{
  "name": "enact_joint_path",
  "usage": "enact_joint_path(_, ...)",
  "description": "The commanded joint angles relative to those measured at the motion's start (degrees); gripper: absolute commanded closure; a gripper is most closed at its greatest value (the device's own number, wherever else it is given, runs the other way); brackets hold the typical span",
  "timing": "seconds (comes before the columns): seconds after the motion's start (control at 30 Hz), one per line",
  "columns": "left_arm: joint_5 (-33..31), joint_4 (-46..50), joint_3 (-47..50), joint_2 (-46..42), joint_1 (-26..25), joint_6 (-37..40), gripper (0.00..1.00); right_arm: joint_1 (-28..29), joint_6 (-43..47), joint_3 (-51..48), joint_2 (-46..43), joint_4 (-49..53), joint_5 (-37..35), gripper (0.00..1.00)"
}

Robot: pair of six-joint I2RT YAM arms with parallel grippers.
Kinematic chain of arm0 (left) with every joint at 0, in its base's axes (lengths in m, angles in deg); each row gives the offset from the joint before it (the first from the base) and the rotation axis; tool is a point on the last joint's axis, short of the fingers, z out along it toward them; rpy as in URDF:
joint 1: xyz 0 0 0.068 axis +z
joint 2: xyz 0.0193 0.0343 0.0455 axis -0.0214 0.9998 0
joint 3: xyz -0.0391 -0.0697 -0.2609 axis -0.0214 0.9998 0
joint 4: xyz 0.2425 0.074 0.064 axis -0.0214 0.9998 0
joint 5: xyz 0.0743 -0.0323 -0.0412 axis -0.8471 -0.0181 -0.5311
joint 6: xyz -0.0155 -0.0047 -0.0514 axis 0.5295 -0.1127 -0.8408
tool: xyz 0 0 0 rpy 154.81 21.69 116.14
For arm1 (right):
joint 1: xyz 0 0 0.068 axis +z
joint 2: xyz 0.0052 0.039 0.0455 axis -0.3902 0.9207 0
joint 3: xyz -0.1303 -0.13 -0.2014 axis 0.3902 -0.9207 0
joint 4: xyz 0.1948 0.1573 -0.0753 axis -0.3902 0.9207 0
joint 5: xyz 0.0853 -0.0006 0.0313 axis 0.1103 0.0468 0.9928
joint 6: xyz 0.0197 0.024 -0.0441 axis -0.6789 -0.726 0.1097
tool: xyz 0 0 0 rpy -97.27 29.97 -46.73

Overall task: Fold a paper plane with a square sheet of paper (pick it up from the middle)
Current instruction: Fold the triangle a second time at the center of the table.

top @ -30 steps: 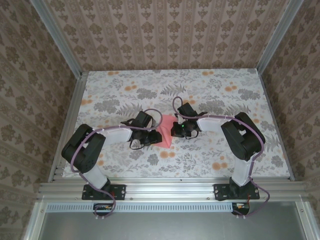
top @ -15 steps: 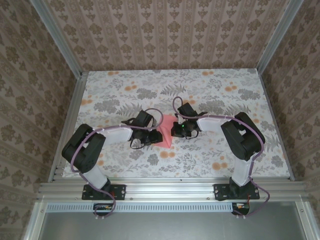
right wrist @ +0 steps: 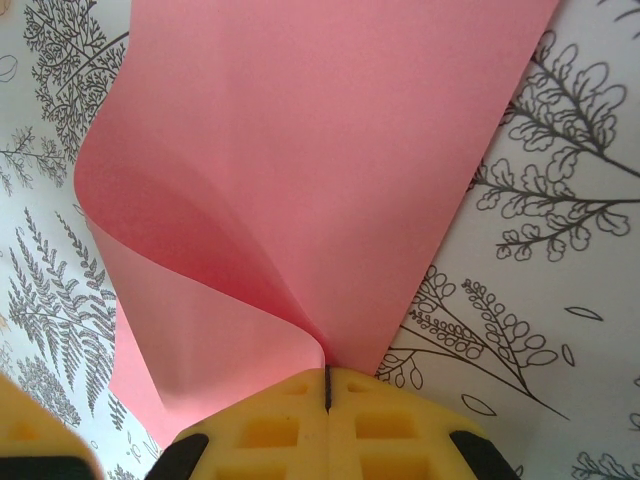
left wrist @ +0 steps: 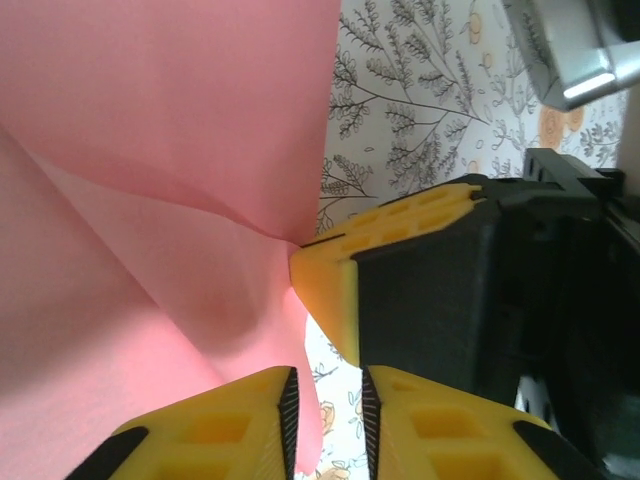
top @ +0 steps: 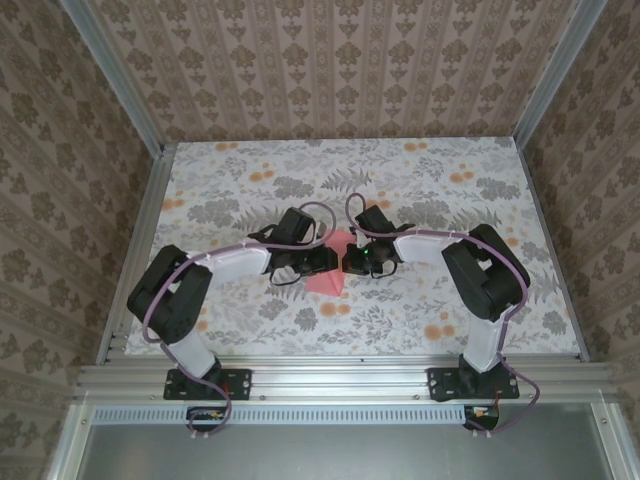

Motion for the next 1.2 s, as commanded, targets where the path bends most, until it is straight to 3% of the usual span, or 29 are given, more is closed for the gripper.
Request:
enact_joint_path(0.0,0.76,-0.64,-1.73,2.1,-0.3,-0.4,0.77,-0.11,0.99,0.16,1.98,2.6,-0.77,0.96)
enact_joint_path(0.27,-1.78,1.52,-1.95,4.22,-0.37,0.17,0.83,-0.11,0.81,0.08,2.09,2.44,-0.76,0.96)
enact_joint_path(1.17,-3.24,3.1,-1.62,6.65,-0.32,0.55,0.84,-0.11,0.99,0.91,2.44,3.11,-0.94,0.96)
